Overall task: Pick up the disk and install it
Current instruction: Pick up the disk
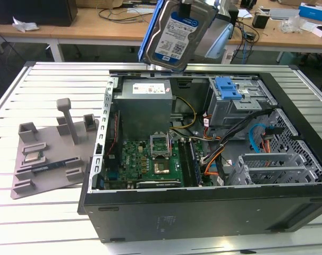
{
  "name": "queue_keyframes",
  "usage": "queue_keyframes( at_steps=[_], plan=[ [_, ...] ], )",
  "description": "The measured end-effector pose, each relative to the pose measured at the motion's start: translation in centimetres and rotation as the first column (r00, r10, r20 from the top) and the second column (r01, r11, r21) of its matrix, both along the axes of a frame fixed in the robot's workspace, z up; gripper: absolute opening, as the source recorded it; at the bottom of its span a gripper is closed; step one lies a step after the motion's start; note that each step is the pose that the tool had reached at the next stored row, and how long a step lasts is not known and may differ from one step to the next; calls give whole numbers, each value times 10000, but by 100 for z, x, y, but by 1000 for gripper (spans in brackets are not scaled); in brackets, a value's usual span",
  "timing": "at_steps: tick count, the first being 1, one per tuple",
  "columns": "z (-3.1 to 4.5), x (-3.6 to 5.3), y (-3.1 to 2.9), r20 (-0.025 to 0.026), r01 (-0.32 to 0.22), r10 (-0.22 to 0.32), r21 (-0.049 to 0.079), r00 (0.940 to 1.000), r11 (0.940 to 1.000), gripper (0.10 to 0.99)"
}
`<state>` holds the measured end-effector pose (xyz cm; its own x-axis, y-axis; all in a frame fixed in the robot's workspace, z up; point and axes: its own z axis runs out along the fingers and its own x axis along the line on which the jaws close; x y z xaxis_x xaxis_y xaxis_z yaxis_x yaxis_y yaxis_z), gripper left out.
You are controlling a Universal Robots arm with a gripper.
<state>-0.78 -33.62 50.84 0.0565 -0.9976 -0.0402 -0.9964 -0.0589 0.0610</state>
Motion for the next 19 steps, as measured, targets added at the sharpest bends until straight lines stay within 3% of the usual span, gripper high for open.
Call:
queue_keyframes(
  at_steps=[2, 5, 11, 19],
  plan=[
    [-1, 101, 1, -4, 3, -3, 0, 10000, 10000, 369],
    [-1, 169, 1, -8, 3, -3, -1, 10000, 10000, 369],
    [-1, 172, 0, -7, 4, -4, 0, 10000, 10000, 369],
    [-2, 172, -124, -7, 4, -4, -1, 10000, 10000, 369]
  ],
)
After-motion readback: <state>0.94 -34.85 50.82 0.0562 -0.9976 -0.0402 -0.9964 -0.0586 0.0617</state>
